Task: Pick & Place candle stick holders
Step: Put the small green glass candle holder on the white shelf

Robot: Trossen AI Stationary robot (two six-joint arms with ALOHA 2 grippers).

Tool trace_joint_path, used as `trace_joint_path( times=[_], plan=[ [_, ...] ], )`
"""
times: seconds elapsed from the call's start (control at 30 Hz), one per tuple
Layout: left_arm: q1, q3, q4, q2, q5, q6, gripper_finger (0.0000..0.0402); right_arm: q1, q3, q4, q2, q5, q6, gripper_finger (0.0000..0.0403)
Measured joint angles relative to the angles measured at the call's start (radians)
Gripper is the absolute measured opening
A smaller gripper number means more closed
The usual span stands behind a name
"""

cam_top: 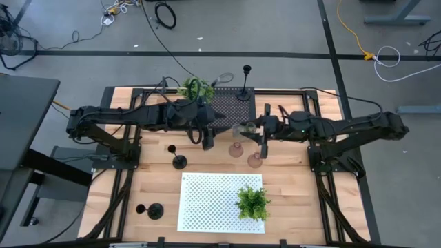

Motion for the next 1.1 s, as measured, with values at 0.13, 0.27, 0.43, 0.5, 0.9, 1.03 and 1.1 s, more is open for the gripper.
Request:
trace_joint_path(
  times=[0.13, 0.27, 0.43, 0.5, 0.9, 1.03, 1.1],
  plan=[
    [-0.002, 0.000, 0.003, 0.000, 0.044, -0.007, 0.0222, 0.000, 0.052, -0.004, 0.056, 0.001, -0.046, 0.0127],
    [-0.002, 0.000, 0.003, 0.000, 0.094, -0.026, 0.0222, -0.001, 0.079, 0.003, 0.089, -0.001, -0.055, 0.0127],
    [-0.002, 0.000, 0.002, 0.000, 0.107, -0.026, 0.0222, -0.001, 0.108, 0.018, 0.129, -0.033, -0.056, 0.0127],
    [-0.002, 0.000, 0.002, 0.000, 0.107, -0.026, 0.0222, -0.001, 0.118, 0.019, 0.145, -0.031, -0.056, 0.0127],
    [-0.002, 0.000, 0.007, 0.000, 0.109, -0.025, 0.0223, -0.002, 0.224, 0.004, 0.205, -0.046, -0.117, 0.0125],
    [-0.005, 0.000, 0.001, 0.000, 0.107, -0.024, 0.0223, -0.003, 0.227, -0.004, 0.208, -0.048, -0.116, 0.0125],
    [-0.009, 0.000, -0.001, 0.001, 0.104, -0.015, 0.0223, -0.002, 0.227, -0.019, 0.208, -0.050, -0.115, 0.0125]
  ],
)
